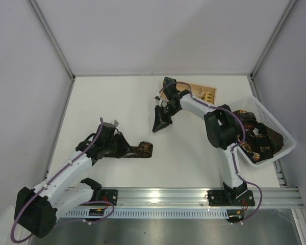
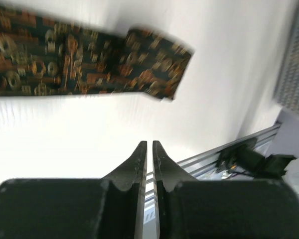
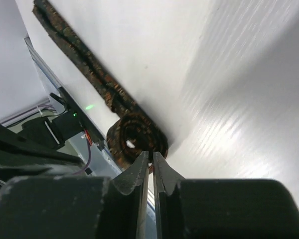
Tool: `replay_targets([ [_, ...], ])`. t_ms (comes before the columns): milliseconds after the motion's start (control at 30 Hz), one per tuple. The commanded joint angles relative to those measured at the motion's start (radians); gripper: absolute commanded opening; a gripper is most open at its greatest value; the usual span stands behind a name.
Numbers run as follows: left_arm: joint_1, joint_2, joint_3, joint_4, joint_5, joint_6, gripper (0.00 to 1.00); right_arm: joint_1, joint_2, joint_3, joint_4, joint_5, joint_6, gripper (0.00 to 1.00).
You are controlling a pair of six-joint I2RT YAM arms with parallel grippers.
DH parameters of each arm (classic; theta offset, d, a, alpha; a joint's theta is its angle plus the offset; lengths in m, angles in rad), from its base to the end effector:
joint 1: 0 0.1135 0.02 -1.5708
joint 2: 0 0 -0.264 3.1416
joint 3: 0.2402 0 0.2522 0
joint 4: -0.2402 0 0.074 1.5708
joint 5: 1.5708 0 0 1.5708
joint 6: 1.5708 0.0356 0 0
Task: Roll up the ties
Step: Roll the tie
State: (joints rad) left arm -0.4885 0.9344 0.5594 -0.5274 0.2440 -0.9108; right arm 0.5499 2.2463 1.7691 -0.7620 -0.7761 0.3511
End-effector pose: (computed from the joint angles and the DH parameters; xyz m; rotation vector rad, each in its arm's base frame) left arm 0.1552 -0.0922 0.2067 -0.4462 2.6215 -0.8433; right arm 0.3814 0.2630 0.1663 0.4723 -2.7903 -1.2447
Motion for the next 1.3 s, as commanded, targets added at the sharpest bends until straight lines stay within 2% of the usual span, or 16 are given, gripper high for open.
replay_targets([
  [0,0.097,0.052,0.129,-0.048,0.096,0.114,0.14,-0.007,-0.138,-0.039,-0.011,0.051,-0.003,0.14],
  [67,0.146,0.124,0.210,-0.043,0.135,0.192,0.15,-0.002,-0.166,-0.072,0.030,0.022,0.015,0.16],
  [200,0.165,0.345,0.367,-0.051,0.183,0.286,0.15,0.011,-0.244,-0.216,0.186,-0.092,0.132,0.20],
  [267,0.171,0.400,0.431,-0.043,0.196,0.314,0.15,0.013,-0.257,-0.226,0.201,-0.033,0.134,0.24],
  [300,0.172,0.453,0.453,-0.060,0.198,0.319,0.13,0.015,-0.254,-0.232,0.213,-0.016,0.144,0.31],
  [333,0.172,0.464,0.474,-0.074,0.178,0.322,0.03,0.016,-0.235,-0.218,0.243,-0.018,0.143,0.34],
  [400,0.172,0.462,0.465,-0.092,0.163,0.317,0.01,0.021,-0.145,-0.096,0.140,0.006,0.108,0.31],
  [433,0.172,0.457,0.452,-0.112,0.120,0.319,0.00,0.027,-0.042,0.070,-0.011,0.041,0.051,0.30],
  [467,0.172,0.452,0.442,-0.135,0.098,0.322,0.00,0.034,-0.002,0.138,-0.061,0.129,0.026,0.29],
  [567,0.162,0.425,0.378,-0.209,0.039,0.323,0.01,0.080,0.093,0.305,-0.140,0.278,-0.024,0.27],
  [600,0.142,0.408,0.357,-0.213,0.025,0.314,0.00,0.102,0.107,0.331,-0.142,0.322,-0.046,0.22],
  [733,0.072,0.368,0.232,-0.175,0.008,0.203,0.00,0.157,0.136,0.360,-0.125,0.503,-0.187,0.14],
  [833,-0.005,0.368,0.208,-0.140,-0.024,0.110,0.00,0.159,0.131,0.307,-0.082,0.491,-0.225,0.10],
  [967,-0.102,0.362,0.203,-0.154,-0.159,-0.017,0.00,0.170,0.058,0.155,0.030,0.488,-0.250,0.07],
  [1133,-0.189,0.323,0.123,-0.126,-0.313,-0.235,0.01,0.189,0.065,0.124,0.066,0.459,-0.256,0.03],
  [1267,-0.229,0.348,0.116,-0.123,-0.399,-0.336,0.01,0.209,0.072,0.119,0.070,0.459,-0.259,0.00],
])
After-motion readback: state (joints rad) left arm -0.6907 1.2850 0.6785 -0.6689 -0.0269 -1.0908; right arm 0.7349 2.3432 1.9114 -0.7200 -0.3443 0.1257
